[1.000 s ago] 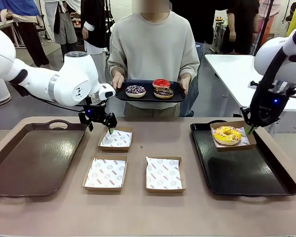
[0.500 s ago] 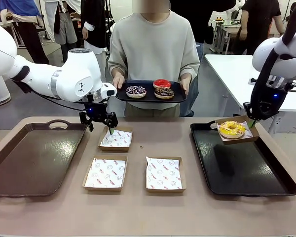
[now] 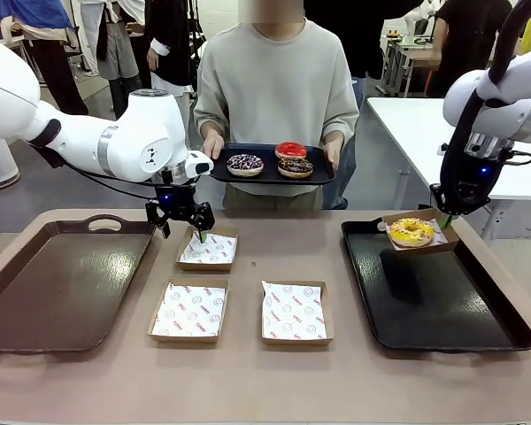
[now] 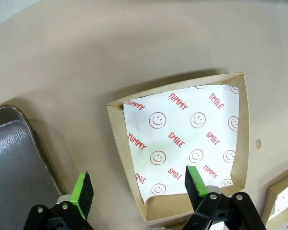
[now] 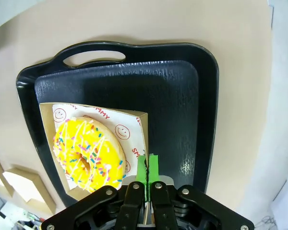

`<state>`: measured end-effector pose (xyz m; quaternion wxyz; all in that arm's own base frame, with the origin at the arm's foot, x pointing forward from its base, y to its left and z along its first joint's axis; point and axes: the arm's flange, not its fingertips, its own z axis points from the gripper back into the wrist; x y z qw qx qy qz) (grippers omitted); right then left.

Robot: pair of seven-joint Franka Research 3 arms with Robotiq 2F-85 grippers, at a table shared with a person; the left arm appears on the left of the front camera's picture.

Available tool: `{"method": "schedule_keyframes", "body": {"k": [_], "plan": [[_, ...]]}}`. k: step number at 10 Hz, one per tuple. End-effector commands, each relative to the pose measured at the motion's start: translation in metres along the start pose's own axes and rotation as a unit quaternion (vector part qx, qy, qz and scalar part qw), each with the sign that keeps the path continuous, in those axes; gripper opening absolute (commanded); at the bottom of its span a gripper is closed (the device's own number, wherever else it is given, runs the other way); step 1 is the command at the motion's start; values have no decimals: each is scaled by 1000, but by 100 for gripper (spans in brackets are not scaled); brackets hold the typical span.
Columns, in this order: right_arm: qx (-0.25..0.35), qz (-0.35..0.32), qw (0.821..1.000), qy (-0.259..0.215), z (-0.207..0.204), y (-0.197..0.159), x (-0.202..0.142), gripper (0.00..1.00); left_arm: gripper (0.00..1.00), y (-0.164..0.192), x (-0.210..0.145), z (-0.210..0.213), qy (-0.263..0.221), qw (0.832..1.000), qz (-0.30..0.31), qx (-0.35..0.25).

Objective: Individually package the donuts and arrange them on the tray.
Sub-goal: Place the picked Paper togo box on the Handle tray while simultaneously picking up another Paper togo box from the table with the other hand.

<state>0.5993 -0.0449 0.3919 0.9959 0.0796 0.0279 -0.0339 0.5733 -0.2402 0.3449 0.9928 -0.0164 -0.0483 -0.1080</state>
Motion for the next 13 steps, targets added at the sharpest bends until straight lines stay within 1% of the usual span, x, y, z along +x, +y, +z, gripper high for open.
{"method": "schedule_keyframes", "body": {"k": [1, 3, 4, 5, 6, 7, 13], "plan": [[-2, 1, 1000, -8, 2, -1, -5, 1, 100, 0, -2, 3, -3, 1000, -4, 0], [0, 0, 1000, -1, 1, 0, 0, 1, 100, 0, 0, 0, 0, 1000, 0, 0], [-18, 4, 1000, -2, -12, 8, 0, 1, 100, 0, 2, -4, -4, 1000, 2, -5], [-13, -2, 1000, -5, -22, 10, 7, 1, 100, 0, 2, -8, -4, 1000, 14, -4], [-4, -17, 1000, -2, -29, 11, 13, 1, 100, 1, 1, -10, -5, 1000, 14, 6], [2, -17, 1000, 0, -35, 13, 16, 1, 100, 3, 0, -11, -6, 1000, 15, 6], [24, -20, 999, 10, -40, 11, 24, 1, 100, 6, 6, -19, 0, 1000, 20, -1]]}}
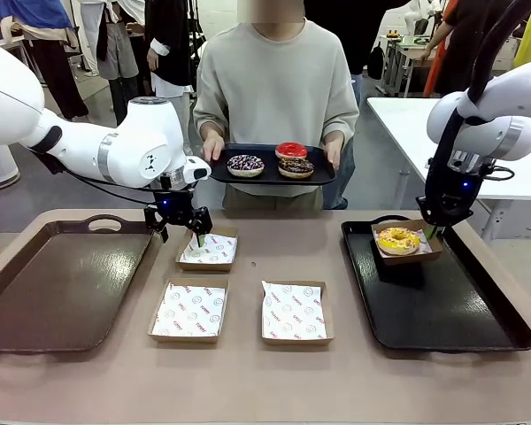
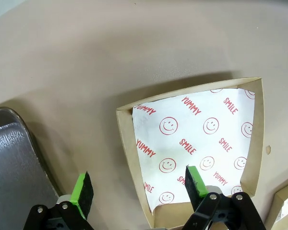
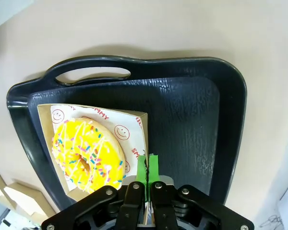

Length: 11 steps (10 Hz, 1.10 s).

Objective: Individually package the donuts and arrange them on the tray.
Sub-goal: Place the picked Paper togo box on the Handle tray while simultaneously picking up another Paper togo box from the table with the other hand.

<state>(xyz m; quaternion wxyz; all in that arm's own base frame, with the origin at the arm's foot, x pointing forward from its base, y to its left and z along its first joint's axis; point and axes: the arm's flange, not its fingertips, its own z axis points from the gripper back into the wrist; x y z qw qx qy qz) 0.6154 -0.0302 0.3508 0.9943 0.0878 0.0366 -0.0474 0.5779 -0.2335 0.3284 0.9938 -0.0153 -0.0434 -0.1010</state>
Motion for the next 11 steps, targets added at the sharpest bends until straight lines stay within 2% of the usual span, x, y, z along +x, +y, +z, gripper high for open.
{"method": "schedule_keyframes", "body": {"k": [1, 2, 3, 4, 5, 7, 8, 9, 10, 11], "plan": [[17, -3, 1000, 2, 2, 1, 7, 1, 100, -2, 6, -4, -3, 1000, 14, -4], [21, 1, 1000, 6, 1, -1, 8, 1, 100, -1, 7, -4, -5, 1000, 16, -8], [27, 4, 1000, 8, 1, -3, 8, 46, 42, 0, 7, -4, -9, 1000, 13, -14], [28, 7, 1000, 10, 1, -3, 8, 61, 41, 0, 7, -4, -9, 1000, 13, -13], [30, 7, 999, 10, 2, -3, 7, 100, 0, 1, 7, -4, -7, 1000, 13, -13], [31, 8, 999, 10, 3, -2, 6, 100, 0, 2, 7, -4, -5, 1000, 11, -12], [30, 10, 999, 11, 3, -1, 6, 86, 16, 2, 7, -3, -5, 1000, 12, -12], [30, 10, 999, 11, 3, -1, 6, 96, 7, 2, 6, -3, -5, 1000, 13, -12], [28, 11, 999, 11, 4, 0, 5, 100, 0, 2, 6, -2, -6, 1000, 15, -11], [14, 13, 1000, 5, 6, 1, 2, 100, 0, 2, 6, -2, -7, 1000, 16, -10]]}}
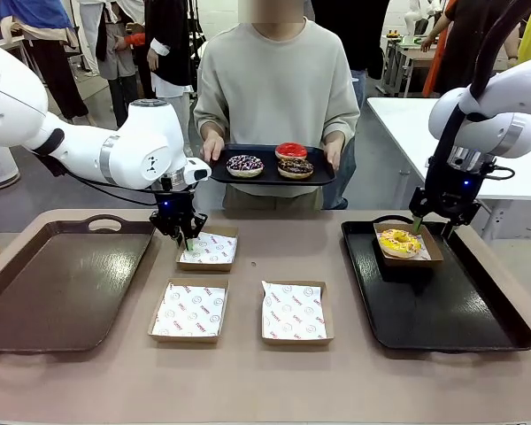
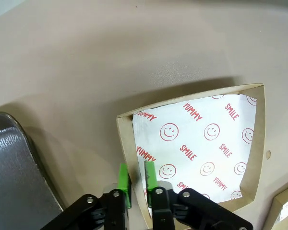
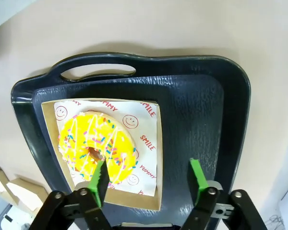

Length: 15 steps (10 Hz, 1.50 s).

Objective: Individually package the donuts and arrange them on the tray.
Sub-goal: Place the picked Paper togo box on the Handle tray while simultaneously picking up another Paper togo box from the table with the other hand.

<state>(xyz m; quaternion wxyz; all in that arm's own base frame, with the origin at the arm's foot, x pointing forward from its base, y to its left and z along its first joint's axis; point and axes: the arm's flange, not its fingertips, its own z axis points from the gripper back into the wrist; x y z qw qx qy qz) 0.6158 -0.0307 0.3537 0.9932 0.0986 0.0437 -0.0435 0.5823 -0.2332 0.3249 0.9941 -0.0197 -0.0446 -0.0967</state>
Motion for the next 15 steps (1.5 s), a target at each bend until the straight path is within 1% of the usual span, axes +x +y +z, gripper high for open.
{"method": "schedule_keyframes", "body": {"k": [1, 4, 6, 7, 8, 10, 12, 14, 15], "plan": [[-16, 10, 1000, -9, 6, 1, -3, 100, 0, 1, 3, 3, -5, 1000, 13, -6], [-35, 14, 999, -9, 12, 1, -14, 100, 0, 2, 4, 4, -4, 1000, 16, -3], [-27, 24, 999, -4, 18, -2, -29, 100, 0, 2, 6, 11, 1, 1000, 27, -4], [17, 43, 999, 7, 26, -9, -44, 100, 0, 0, 6, 23, -5, 999, 30, -10], [76, 56, 996, 9, 40, -24, -66, 100, 0, -3, 7, 41, -14, 999, 34, -10], [181, 67, 981, 0, 65, -60, -111, 100, 0, -10, 12, 76, -23, 998, 54, -4], [288, 92, 953, -13, 80, -102, -151, 100, 0, -16, 19, 115, -30, 997, 67, -2], [366, 118, 922, -45, 89, -139, -184, 100, 0, -26, 20, 147, -43, 996, 80, 7], [392, 129, 909, -61, 92, -154, -198, 100, 0, -29, 21, 160, -49, 994, 94, 13]]}}
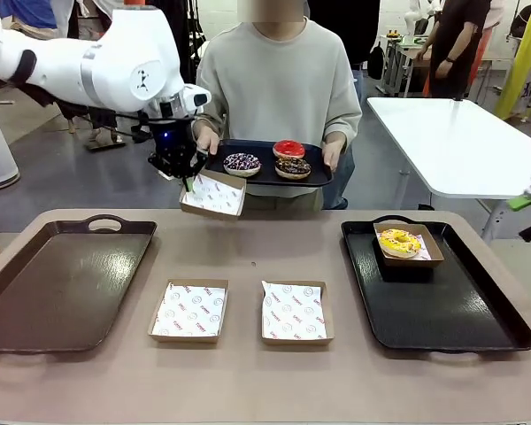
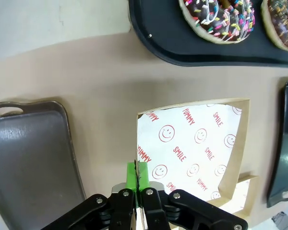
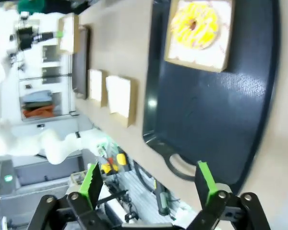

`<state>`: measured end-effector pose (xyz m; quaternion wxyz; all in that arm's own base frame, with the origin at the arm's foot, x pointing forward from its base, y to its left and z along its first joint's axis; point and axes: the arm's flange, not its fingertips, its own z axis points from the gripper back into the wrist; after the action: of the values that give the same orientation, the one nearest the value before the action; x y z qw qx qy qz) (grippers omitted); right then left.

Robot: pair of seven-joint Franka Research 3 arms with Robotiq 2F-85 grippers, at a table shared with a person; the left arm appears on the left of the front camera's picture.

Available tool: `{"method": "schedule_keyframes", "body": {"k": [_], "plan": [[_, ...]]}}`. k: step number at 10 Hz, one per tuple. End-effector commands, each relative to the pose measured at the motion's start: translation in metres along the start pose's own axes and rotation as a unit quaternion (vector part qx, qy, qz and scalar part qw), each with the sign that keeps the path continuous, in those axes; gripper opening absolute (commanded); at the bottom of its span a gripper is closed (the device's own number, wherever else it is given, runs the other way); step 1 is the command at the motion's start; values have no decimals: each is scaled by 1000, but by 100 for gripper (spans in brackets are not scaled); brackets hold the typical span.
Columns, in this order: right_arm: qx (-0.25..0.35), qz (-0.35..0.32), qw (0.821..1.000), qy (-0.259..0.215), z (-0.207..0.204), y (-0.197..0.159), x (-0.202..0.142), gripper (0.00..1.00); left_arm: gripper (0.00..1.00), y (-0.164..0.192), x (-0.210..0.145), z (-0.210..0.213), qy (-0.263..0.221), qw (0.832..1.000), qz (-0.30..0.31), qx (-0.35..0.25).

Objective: Individually package the donuts and arrange them on the tray.
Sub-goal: Place the picked Paper togo box on the Handle tray while simultaneously picking up another Paper togo box from the table with the other hand.

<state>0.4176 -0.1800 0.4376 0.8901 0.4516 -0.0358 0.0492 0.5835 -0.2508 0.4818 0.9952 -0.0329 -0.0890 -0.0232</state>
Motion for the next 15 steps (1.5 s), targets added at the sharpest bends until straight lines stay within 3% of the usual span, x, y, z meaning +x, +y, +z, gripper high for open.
{"method": "schedule_keyframes", "body": {"k": [1, 4, 7, 8, 15], "plan": [[59, 32, 997, -30, 14, -14, -20, 100, 0, -8, 3, 17, -10, 999, 31, 19], [121, 41, 988, -85, 40, -40, -40, 100, 0, -3, 7, 28, -14, 998, 58, 10], [139, 32, 983, -112, 44, -53, -51, 100, 0, -2, 7, 28, -13, 999, 44, 3], [121, 21, 988, -94, 46, -47, -52, 100, 0, -2, 7, 28, -13, 999, 44, 3], [121, 21, 988, -94, 46, -47, -52, 100, 0, -2, 7, 28, -13, 999, 44, 3]]}}
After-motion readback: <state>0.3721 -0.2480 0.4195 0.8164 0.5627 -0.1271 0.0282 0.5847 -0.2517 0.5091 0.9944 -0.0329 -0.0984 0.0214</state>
